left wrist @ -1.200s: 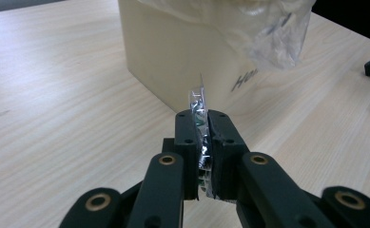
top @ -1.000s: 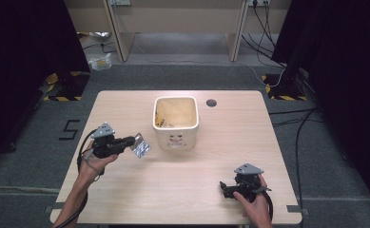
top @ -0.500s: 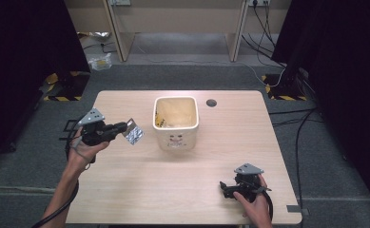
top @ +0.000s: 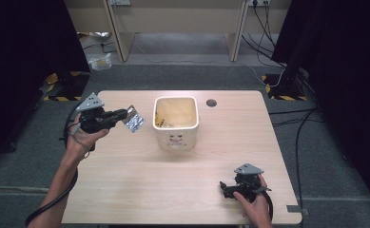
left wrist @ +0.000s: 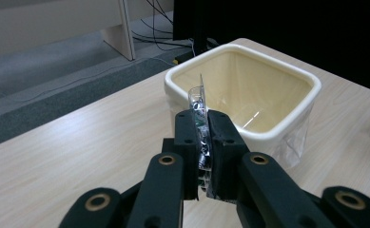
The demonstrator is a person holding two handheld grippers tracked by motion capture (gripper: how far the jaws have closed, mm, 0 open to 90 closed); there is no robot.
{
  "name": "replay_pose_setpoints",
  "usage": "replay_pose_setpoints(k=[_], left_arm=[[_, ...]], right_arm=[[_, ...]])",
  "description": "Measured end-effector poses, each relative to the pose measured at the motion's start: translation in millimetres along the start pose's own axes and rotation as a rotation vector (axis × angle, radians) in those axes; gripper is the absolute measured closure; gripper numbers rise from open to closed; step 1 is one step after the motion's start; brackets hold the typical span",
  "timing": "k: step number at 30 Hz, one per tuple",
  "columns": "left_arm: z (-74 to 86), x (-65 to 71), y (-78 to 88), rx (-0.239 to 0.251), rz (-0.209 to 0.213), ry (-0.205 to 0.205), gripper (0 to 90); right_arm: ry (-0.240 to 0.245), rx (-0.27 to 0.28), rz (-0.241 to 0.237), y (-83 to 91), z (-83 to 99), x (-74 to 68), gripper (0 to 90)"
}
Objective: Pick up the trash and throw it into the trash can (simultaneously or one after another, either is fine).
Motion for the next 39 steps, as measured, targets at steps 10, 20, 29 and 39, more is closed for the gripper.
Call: replay_pose_setpoints(k=[10, 20, 29, 39], left_arm=[[-30.5, 6.7, -1.9, 0.037, 0.022, -0.006, 82.7], [-48.8, 25.9, -22.4, 0.037, 0.054, -0.024, 82.7], [-59.2, 42.0, -44.3, 0.022, 0.077, -0.041, 82.7], [-63.1, 52.1, -60.8, 0.015, 0.094, -0.038, 82.6]], right_arm=[[0.0, 0.001, 0.0, 0.0, 0.0, 0.0, 0.2], [0.0, 0.001, 0.0, 0.0, 0.0, 0.0, 0.2], [-0.003, 0.001, -0.002, 0.0, -0.1, -0.4, 0.3], [-0.001, -0.001, -0.003, 0.2, 0.1, -0.4, 0.3]])
Point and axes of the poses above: each handheld gripper's, and its own axes: y roughly backward along the jaws, z roughly out of its underside, x roughly to its right, the point moved 8 cm from there along -y, roughly forward along the jaws, and after that the axes turned 4 degrees about -z, right-handed, at the moved point
